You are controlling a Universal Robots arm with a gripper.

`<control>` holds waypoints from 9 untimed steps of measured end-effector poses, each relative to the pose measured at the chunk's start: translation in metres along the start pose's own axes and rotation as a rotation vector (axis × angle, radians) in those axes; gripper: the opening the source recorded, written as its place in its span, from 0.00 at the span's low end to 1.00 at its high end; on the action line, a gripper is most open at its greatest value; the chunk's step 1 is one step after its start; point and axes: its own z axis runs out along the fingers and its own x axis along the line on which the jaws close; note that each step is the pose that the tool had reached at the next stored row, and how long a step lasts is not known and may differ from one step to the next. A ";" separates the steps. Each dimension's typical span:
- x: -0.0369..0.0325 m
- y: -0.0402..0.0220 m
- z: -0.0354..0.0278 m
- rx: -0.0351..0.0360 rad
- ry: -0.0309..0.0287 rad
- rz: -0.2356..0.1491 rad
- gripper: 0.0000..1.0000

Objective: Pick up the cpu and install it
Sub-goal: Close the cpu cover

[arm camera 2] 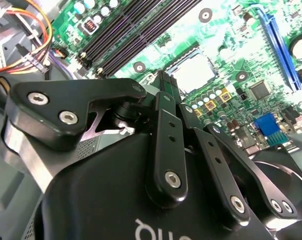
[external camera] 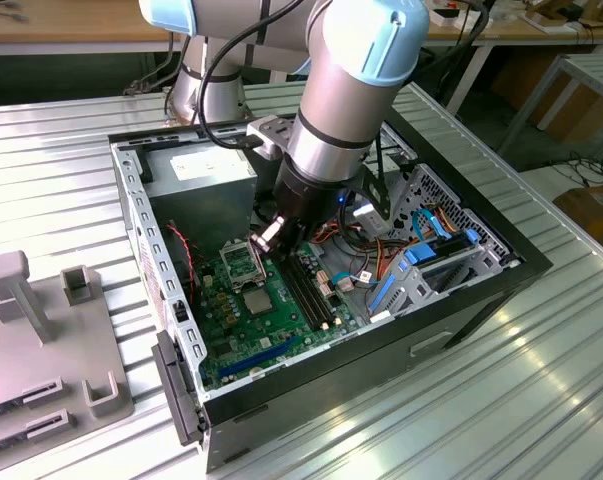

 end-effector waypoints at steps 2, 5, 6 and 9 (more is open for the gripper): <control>-0.0011 0.0004 0.0003 -0.0030 -0.0007 -0.012 0.11; -0.0039 0.0028 0.0006 -0.0040 -0.0006 -0.020 0.11; -0.0062 0.0076 0.0010 -0.0039 -0.0006 -0.023 0.11; -0.0096 0.0150 0.0015 -0.0038 -0.0002 -0.029 0.11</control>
